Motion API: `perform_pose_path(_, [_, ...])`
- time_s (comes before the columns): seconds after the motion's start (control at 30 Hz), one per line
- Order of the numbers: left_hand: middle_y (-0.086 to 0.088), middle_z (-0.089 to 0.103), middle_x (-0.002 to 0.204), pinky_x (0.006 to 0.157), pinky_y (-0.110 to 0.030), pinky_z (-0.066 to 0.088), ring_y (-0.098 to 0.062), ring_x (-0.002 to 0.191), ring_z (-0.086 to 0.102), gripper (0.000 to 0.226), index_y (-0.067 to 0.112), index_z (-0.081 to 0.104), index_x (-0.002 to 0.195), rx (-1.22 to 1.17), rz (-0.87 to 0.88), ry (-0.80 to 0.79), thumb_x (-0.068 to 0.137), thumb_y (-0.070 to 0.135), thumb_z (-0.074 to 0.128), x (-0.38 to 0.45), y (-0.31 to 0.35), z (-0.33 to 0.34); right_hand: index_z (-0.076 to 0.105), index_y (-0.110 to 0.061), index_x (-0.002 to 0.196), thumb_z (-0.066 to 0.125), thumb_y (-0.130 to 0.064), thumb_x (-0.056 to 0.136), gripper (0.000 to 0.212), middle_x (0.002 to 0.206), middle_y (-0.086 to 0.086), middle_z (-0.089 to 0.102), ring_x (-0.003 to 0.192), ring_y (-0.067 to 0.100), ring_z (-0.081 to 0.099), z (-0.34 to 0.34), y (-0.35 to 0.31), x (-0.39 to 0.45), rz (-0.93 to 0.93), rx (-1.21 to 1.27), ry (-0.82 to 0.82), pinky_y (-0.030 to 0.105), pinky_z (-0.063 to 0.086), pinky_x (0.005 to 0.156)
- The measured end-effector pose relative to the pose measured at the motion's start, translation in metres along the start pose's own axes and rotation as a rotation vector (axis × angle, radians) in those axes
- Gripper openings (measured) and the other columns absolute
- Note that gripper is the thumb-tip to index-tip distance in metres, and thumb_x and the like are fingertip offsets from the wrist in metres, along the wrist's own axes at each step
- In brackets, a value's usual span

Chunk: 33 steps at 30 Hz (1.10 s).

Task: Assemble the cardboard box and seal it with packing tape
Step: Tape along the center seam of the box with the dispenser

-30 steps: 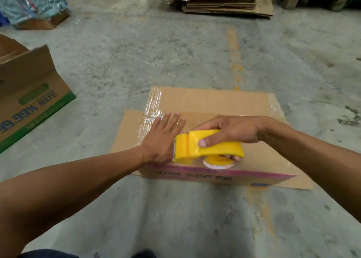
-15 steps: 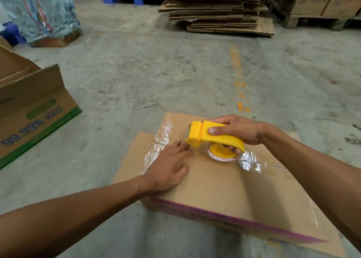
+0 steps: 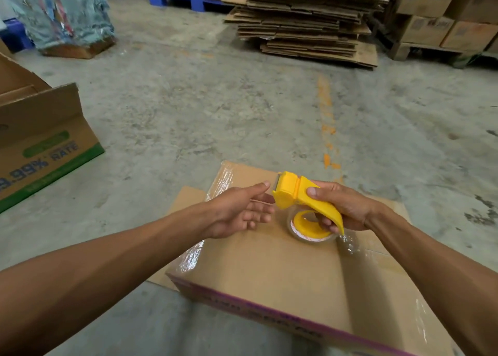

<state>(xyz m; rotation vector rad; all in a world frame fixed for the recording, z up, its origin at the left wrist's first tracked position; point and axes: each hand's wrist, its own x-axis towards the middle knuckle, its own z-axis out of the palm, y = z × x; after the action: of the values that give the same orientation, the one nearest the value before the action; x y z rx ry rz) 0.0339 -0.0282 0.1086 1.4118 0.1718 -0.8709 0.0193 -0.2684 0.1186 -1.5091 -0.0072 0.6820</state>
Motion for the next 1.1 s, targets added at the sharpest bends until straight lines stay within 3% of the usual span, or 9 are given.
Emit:
perform_pose_path(0.1, [-0.004,0.067,0.078,0.050,-0.020,0.038,-0.013,0.061,0.062,0.032,0.009,0.063,0.105,-0.109,-0.061,-0.029,0.092,0.039,0.062,0.005,0.003,0.008,0.067,-0.016,0.095,0.091,-0.061,0.038,0.076,0.044,0.007,0.052,0.030,0.015,0.046,-0.012,0.006,-0.006,0.045,0.076,0.061,0.019,0.040,0.033])
perform_pose_path(0.27, [-0.006,0.066,0.077,0.044,-0.018,0.040,-0.013,0.060,0.062,0.030,0.008,0.064,0.098,-0.218,-0.146,-0.132,0.092,0.037,0.063,0.007,0.007,0.017,0.076,-0.022,0.067,0.090,-0.066,0.031,0.058,0.038,0.009,0.043,0.027,0.018,0.042,-0.029,0.013,-0.009,0.128,0.062,0.087,0.020,0.040,0.034])
perform_pose_path(0.5, [-0.008,0.068,0.077,0.043,-0.018,0.045,-0.015,0.058,0.066,0.031,0.007,0.062,0.094,-0.226,-0.213,-0.154,0.090,0.038,0.065,0.009,0.003,0.026,0.072,-0.018,0.064,0.090,-0.067,0.032,0.061,0.036,0.009,0.044,0.024,0.019,0.040,-0.039,0.022,-0.011,0.160,0.075,0.094,0.024,0.041,0.039])
perform_pose_path(0.73, [-0.008,0.075,0.087,0.058,-0.020,0.049,-0.015,0.070,0.072,0.023,0.006,0.065,0.101,-0.266,-0.210,-0.172,0.093,0.028,0.063,0.010,0.001,0.034,0.072,-0.014,0.070,0.091,-0.063,0.033,0.065,0.036,0.010,0.044,0.025,0.018,0.043,-0.035,0.017,-0.012,0.168,0.078,0.064,0.023,0.043,0.036])
perform_pose_path(0.87, [-0.004,0.074,0.079,0.057,-0.019,0.048,-0.013,0.067,0.071,0.007,0.014,0.065,0.090,-0.290,-0.178,-0.151,0.094,0.019,0.062,0.013,0.001,0.036,0.073,-0.012,0.071,0.092,-0.062,0.034,0.065,0.037,0.011,0.045,0.026,0.019,0.044,-0.036,0.015,-0.013,0.177,0.076,0.059,0.022,0.043,0.036])
perform_pose_path(1.1, [-0.001,0.069,0.071,0.054,-0.019,0.048,-0.010,0.062,0.066,0.010,0.012,0.066,0.084,-0.261,-0.180,-0.131,0.093,0.014,0.061,0.014,0.001,0.037,0.074,-0.013,0.074,0.092,-0.062,0.036,0.064,0.038,0.011,0.046,0.027,0.018,0.045,-0.037,0.014,-0.014,0.182,0.052,0.033,0.024,0.042,0.039])
